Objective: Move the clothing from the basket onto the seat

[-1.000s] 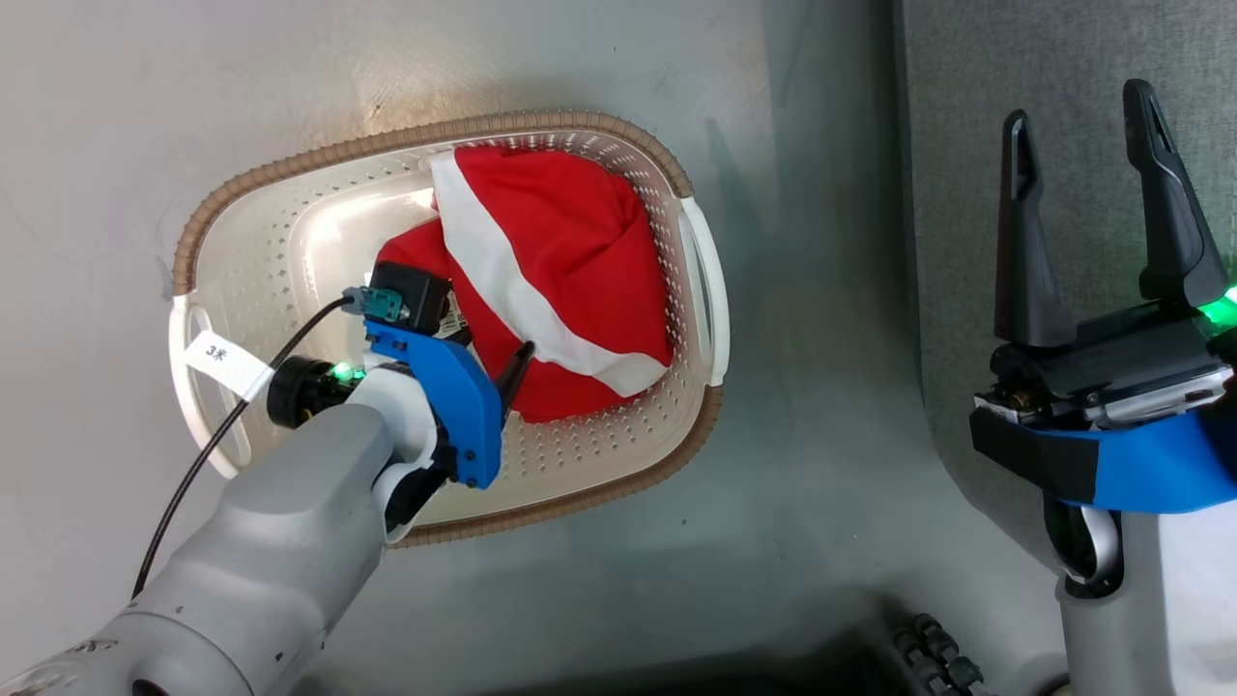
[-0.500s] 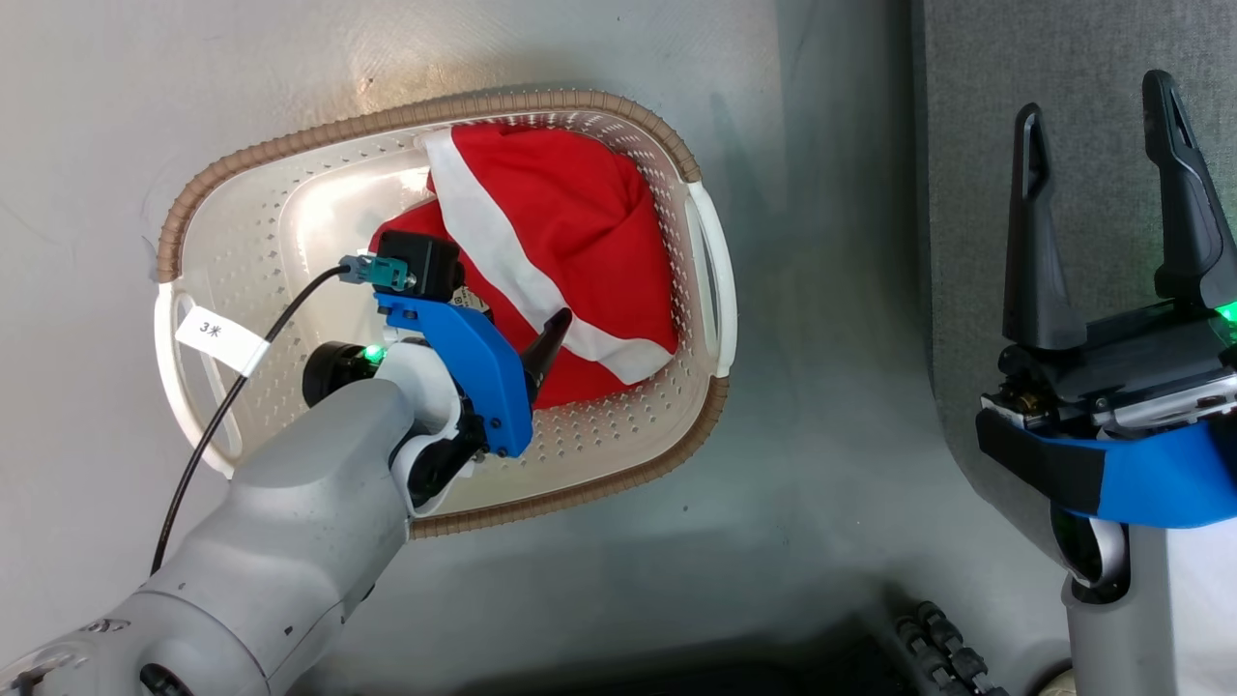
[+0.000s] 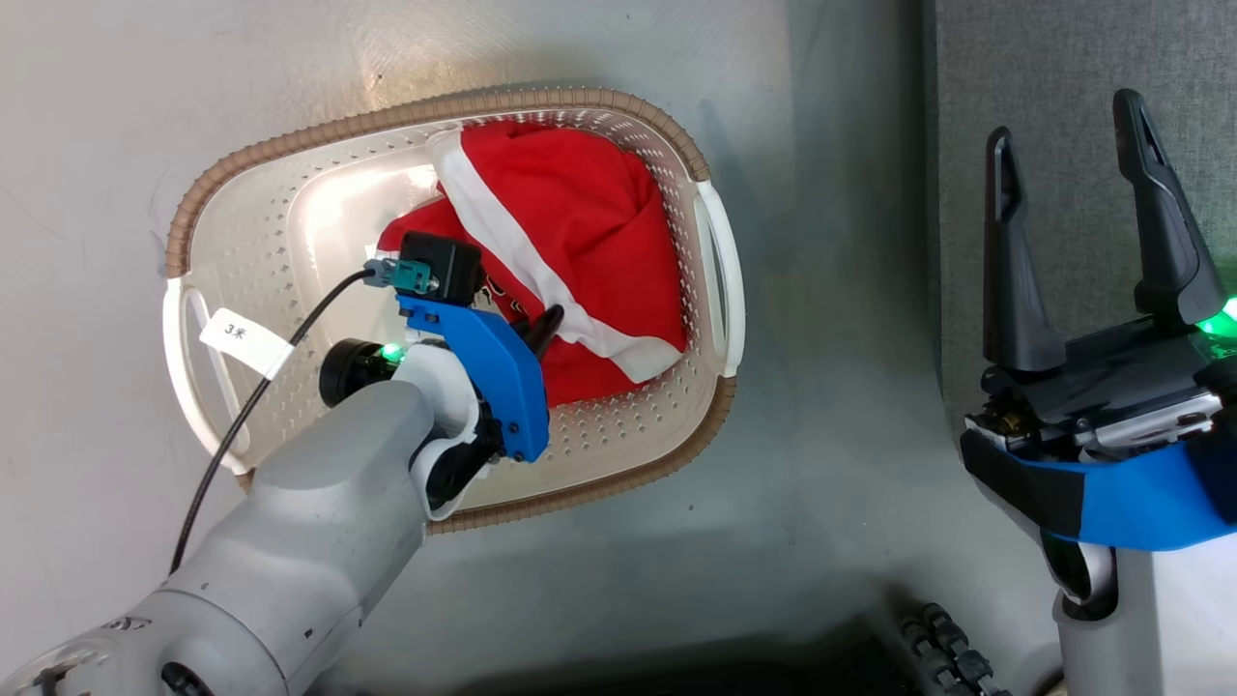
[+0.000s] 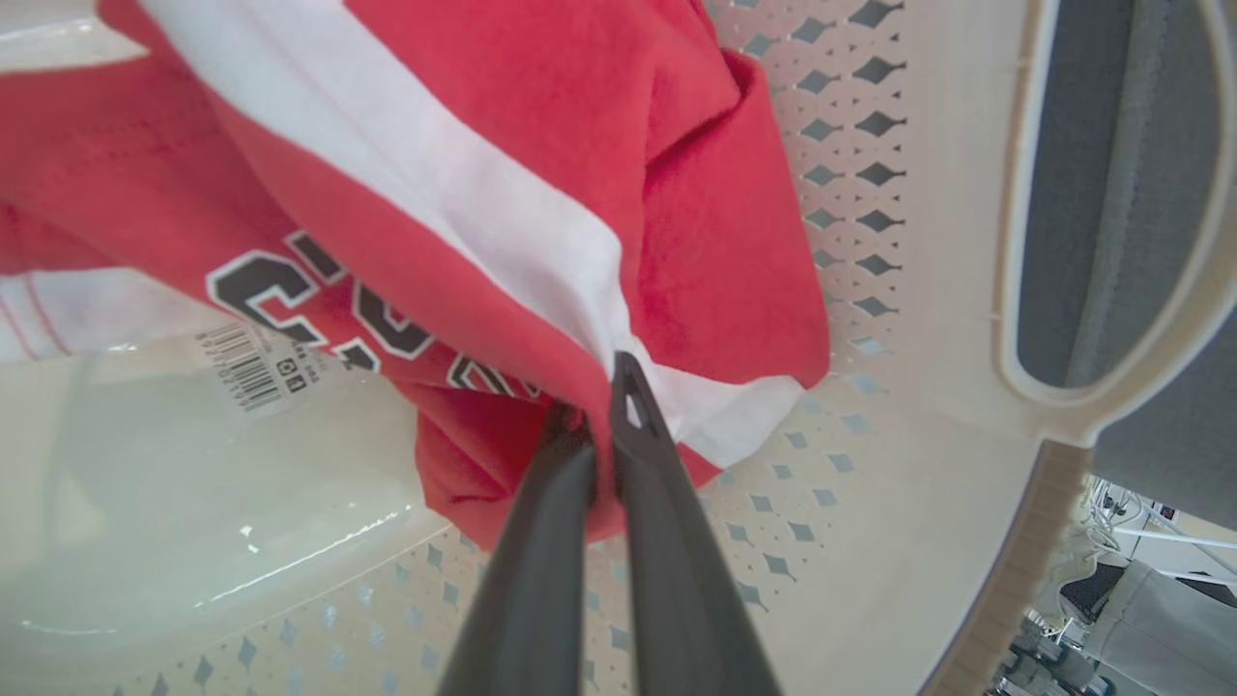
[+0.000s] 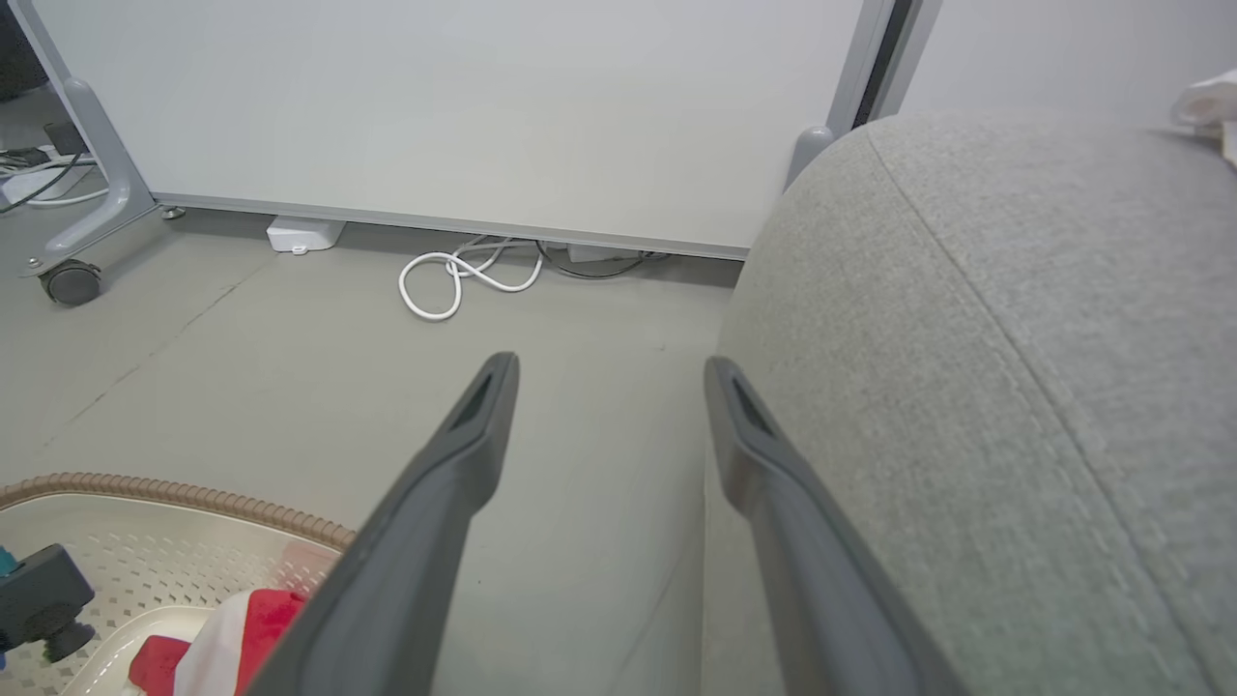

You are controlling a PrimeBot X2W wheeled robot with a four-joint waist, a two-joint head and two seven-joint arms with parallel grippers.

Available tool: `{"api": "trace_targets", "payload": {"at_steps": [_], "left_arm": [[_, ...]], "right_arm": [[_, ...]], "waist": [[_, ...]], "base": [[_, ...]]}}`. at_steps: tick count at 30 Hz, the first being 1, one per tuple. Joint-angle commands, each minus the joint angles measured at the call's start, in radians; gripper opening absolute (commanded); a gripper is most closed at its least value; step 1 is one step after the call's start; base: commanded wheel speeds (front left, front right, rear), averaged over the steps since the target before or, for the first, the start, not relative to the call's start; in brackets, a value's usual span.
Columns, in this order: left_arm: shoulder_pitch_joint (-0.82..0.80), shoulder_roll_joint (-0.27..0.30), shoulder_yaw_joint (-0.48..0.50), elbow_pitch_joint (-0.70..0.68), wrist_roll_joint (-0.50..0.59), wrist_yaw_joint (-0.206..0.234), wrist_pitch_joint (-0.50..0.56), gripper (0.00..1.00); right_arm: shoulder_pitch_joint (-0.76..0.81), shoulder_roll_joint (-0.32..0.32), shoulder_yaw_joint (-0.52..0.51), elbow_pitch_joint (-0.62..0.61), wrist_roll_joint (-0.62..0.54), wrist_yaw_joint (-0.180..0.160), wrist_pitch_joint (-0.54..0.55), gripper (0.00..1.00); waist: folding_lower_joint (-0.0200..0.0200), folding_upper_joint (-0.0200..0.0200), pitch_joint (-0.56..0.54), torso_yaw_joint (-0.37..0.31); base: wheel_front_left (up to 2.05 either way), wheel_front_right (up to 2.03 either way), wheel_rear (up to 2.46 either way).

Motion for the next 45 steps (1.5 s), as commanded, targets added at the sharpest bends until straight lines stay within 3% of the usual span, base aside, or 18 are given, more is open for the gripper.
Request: {"api": "trace_targets", "payload": {"at_steps": [1,21,40,45], "left_arm": [[-0.003,0.0,-0.003,0.002,0.004,-0.001,-0.007,0.0],[0.065,0.032,-0.004,-0.09,-0.004,-0.001,-0.14,0.0],[0.185,0.077,0.0,-0.212,0.004,-0.001,-0.281,0.0],[0.22,0.1,0.101,-0.268,0.06,-0.001,-0.285,0.0]], "right_arm": [[0.007,0.001,0.002,-0.001,-0.006,0.0,0.001,1.0],[-0.024,0.001,0.023,0.06,0.019,0.0,0.001,1.0],[0.025,-0.01,0.021,0.163,0.056,0.0,0.001,1.0],[0.051,-0.009,0.019,0.196,0.067,0.0,0.001,1.0]], "waist": [[0.0,0.0,-0.001,0.0],[0.0,0.0,-0.137,0.018],[0.0,0.0,-0.41,0.074],[0.0,0.0,-0.497,0.092]], "base": [[0.0,0.0,0.0],[0.0,0.0,0.0],[0.0,0.0,0.0],[0.0,0.0,0.0]]}}
